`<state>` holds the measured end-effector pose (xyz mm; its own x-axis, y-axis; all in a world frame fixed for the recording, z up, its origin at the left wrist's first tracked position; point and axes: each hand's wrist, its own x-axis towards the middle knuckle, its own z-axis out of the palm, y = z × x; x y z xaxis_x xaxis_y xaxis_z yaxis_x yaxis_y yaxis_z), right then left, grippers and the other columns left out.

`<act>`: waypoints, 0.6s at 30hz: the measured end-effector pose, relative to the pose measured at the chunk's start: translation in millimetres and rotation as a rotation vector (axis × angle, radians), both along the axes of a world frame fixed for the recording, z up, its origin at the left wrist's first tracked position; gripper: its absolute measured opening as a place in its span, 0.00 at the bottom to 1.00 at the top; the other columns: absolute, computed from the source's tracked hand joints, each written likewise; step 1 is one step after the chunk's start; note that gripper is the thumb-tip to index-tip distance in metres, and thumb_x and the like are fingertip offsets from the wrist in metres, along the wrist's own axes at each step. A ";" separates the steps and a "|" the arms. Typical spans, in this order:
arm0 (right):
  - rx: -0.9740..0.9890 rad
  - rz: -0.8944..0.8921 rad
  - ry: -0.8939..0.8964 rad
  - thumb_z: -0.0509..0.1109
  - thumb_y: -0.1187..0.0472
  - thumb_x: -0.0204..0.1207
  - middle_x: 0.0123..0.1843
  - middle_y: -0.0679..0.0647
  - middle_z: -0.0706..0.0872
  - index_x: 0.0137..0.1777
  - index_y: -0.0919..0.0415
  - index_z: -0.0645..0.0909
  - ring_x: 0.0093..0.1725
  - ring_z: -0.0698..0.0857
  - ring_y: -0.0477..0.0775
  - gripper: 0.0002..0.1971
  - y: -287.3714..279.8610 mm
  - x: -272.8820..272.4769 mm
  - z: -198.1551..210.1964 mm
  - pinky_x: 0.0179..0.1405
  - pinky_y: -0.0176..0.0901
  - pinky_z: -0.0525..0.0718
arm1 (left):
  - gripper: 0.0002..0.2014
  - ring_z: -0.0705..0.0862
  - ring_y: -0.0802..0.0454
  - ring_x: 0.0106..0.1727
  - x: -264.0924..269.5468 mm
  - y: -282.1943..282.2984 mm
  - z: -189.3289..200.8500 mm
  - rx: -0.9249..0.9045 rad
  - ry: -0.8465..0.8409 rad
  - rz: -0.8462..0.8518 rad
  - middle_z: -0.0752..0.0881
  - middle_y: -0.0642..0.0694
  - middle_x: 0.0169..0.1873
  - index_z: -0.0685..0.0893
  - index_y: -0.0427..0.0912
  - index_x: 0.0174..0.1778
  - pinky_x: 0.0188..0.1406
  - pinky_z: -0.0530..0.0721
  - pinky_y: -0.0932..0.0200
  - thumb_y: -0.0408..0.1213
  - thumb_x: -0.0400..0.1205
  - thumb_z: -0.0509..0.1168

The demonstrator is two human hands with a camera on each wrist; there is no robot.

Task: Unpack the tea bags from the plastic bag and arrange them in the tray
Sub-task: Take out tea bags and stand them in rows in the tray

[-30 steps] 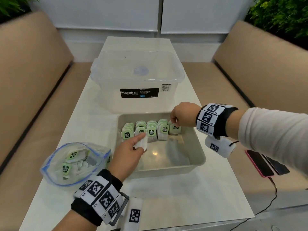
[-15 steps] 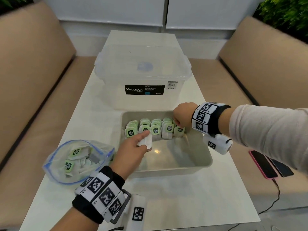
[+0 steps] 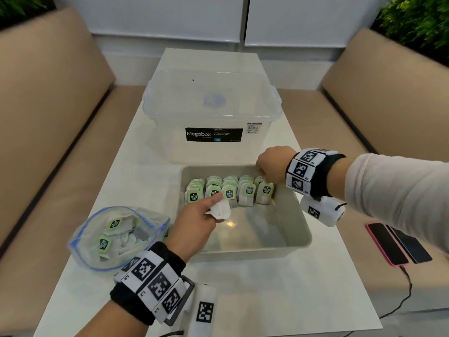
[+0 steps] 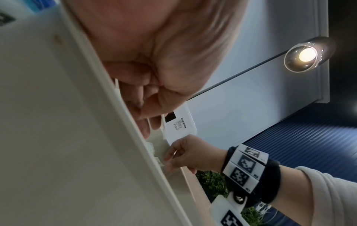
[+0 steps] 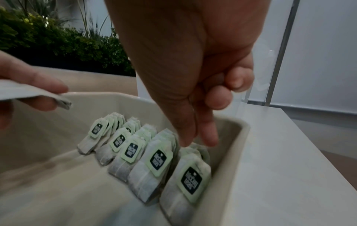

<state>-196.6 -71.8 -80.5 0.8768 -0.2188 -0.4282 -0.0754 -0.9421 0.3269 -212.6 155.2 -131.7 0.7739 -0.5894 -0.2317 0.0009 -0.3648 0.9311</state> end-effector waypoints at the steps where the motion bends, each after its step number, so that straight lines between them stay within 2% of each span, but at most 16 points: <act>1: 0.044 0.006 -0.041 0.69 0.58 0.73 0.50 0.53 0.86 0.54 0.55 0.84 0.47 0.84 0.57 0.10 0.8 -3.6 4.9 0.42 0.41 0.77 | 0.25 0.86 0.53 0.53 0.3 -0.8 1.7 -0.015 0.008 0.009 0.85 0.46 0.60 0.78 0.45 0.69 0.38 0.79 0.77 0.19 0.78 0.59; 3: 0.191 0.030 -0.132 0.70 0.56 0.73 0.48 0.48 0.85 0.55 0.51 0.83 0.49 0.83 0.54 0.11 6.7 -13.1 16.2 0.42 0.40 0.75 | 0.16 0.87 0.56 0.51 1.1 -3.3 4.7 -0.044 0.035 0.032 0.87 0.50 0.55 0.82 0.46 0.62 0.41 0.77 0.71 0.27 0.81 0.61; 5: 0.377 0.066 -0.180 0.74 0.55 0.71 0.45 0.44 0.85 0.56 0.48 0.82 0.44 0.81 0.47 0.14 19.2 -25.6 28.9 0.41 0.39 0.75 | 0.08 0.88 0.62 0.40 1.0 -5.6 9.9 -0.042 0.038 0.045 0.89 0.55 0.47 0.84 0.47 0.50 0.37 0.75 0.65 0.35 0.84 0.59; 7: 0.541 0.097 -0.169 0.78 0.51 0.67 0.47 0.42 0.85 0.57 0.48 0.81 0.39 0.79 0.42 0.19 34.0 -37.1 38.1 0.41 0.38 0.76 | 0.10 0.87 0.61 0.33 1.7 -7.6 14.2 -0.043 0.051 0.052 0.89 0.54 0.39 0.82 0.45 0.43 0.35 0.75 0.63 0.38 0.85 0.57; 10: 0.638 0.115 -0.187 0.76 0.46 0.69 0.50 0.43 0.85 0.60 0.50 0.80 0.42 0.80 0.44 0.21 49.7 -46.9 41.2 0.47 0.41 0.79 | 0.12 0.84 0.59 0.26 0.8 -10.8 23.2 -0.023 0.056 0.022 0.85 0.52 0.28 0.80 0.46 0.36 0.28 0.75 0.69 0.40 0.85 0.59; 11: 0.641 0.115 -0.207 0.74 0.46 0.71 0.51 0.45 0.86 0.61 0.51 0.80 0.44 0.81 0.47 0.20 52.9 -48.2 40.9 0.48 0.42 0.79 | 0.12 0.83 0.58 0.25 0.2 -11.9 25.8 -0.014 0.051 0.011 0.83 0.52 0.25 0.80 0.46 0.34 0.27 0.76 0.70 0.41 0.84 0.60; 13: 0.634 0.120 -0.250 0.71 0.50 0.76 0.50 0.48 0.87 0.58 0.53 0.81 0.45 0.82 0.50 0.14 55.9 -49.4 41.2 0.49 0.44 0.80 | 0.15 0.80 0.58 0.22 -0.4 -14.4 29.3 0.020 0.012 -0.030 0.80 0.51 0.22 0.78 0.45 0.30 0.30 0.76 0.66 0.41 0.84 0.61; 15: 0.645 0.114 -0.277 0.70 0.55 0.76 0.47 0.51 0.89 0.53 0.56 0.84 0.44 0.82 0.51 0.09 55.1 -49.5 42.9 0.48 0.45 0.80 | 0.16 0.75 0.58 0.22 -0.4 -15.7 29.0 0.077 -0.078 -0.074 0.75 0.53 0.21 0.78 0.41 0.29 0.30 0.71 0.63 0.42 0.83 0.62; 18: 0.731 0.058 -0.299 0.73 0.58 0.74 0.43 0.51 0.88 0.47 0.55 0.84 0.39 0.81 0.47 0.04 50.8 -50.0 48.3 0.43 0.37 0.77 | 0.14 0.64 0.59 0.19 0.5 -16.0 29.8 0.072 -0.212 -0.088 0.67 0.56 0.16 0.84 0.39 0.31 0.24 0.61 0.64 0.44 0.77 0.69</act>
